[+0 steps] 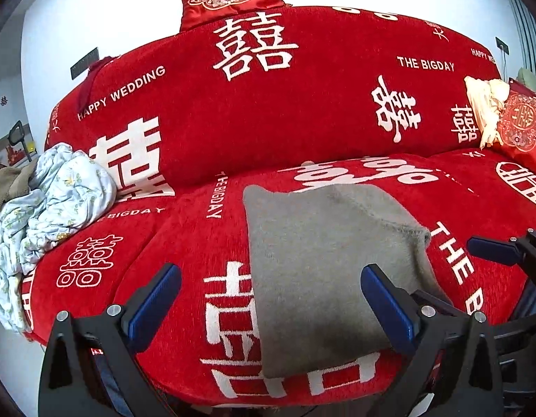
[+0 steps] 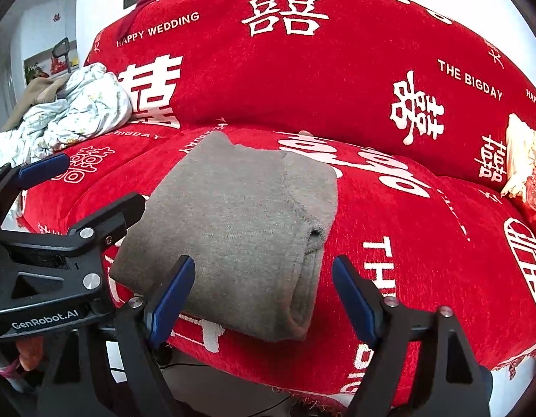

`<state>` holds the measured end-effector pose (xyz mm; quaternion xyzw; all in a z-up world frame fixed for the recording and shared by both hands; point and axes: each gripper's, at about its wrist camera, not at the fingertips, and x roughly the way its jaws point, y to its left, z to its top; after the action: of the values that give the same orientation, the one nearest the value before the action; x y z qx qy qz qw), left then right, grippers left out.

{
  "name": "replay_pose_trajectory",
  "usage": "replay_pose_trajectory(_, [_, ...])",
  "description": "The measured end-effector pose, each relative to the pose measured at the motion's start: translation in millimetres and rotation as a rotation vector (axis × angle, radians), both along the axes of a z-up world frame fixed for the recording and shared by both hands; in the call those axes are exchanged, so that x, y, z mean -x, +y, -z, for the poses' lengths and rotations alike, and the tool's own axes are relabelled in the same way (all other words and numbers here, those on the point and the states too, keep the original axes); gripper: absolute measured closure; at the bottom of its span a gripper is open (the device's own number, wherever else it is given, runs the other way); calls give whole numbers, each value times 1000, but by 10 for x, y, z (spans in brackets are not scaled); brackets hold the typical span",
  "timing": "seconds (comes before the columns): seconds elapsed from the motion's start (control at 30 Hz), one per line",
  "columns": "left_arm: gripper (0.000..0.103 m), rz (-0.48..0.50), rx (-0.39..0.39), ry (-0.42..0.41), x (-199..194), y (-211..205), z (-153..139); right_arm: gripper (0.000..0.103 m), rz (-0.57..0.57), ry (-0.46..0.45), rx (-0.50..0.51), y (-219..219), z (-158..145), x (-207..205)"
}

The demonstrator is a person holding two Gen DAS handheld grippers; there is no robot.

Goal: Fold small clothes

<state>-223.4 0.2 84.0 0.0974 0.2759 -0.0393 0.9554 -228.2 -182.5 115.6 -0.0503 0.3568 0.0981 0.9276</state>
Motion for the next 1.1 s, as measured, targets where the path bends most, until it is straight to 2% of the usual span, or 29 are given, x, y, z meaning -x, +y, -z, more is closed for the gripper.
replay_pose_trajectory(0.27, [0,-2,-27,-29,59,-21,-40,20,-3,4,2,30,-1,3])
replay_pose_trajectory(1.1, [0,3,-21,-26,60,-12,-39,20,-8,-3,16,50,-23,14])
